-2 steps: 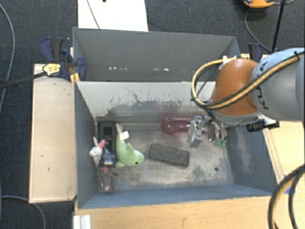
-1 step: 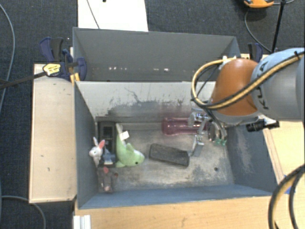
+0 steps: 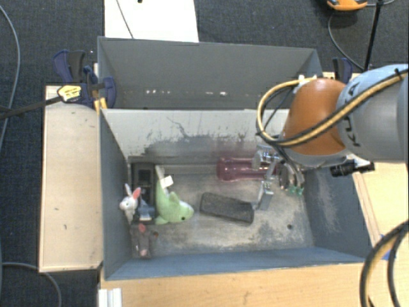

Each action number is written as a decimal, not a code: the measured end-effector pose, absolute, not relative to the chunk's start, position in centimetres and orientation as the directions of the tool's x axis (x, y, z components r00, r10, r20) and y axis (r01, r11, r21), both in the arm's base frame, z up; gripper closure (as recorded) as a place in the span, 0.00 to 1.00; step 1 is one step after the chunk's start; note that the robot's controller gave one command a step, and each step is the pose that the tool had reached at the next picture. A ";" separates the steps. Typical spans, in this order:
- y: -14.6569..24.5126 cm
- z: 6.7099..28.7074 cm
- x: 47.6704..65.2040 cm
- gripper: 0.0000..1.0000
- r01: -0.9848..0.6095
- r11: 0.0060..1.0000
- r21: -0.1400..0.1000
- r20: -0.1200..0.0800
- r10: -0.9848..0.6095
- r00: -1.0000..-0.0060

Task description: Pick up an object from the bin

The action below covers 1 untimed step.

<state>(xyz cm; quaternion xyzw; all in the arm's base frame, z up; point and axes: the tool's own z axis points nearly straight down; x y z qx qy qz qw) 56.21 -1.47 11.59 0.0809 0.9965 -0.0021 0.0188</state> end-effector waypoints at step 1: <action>-6.0 15.1 52.9 0.00 0.165 0.986 0.001 -0.031 0.165 -0.986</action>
Offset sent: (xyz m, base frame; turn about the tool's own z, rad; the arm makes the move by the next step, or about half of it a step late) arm -0.0267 -0.0116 0.0249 -0.1048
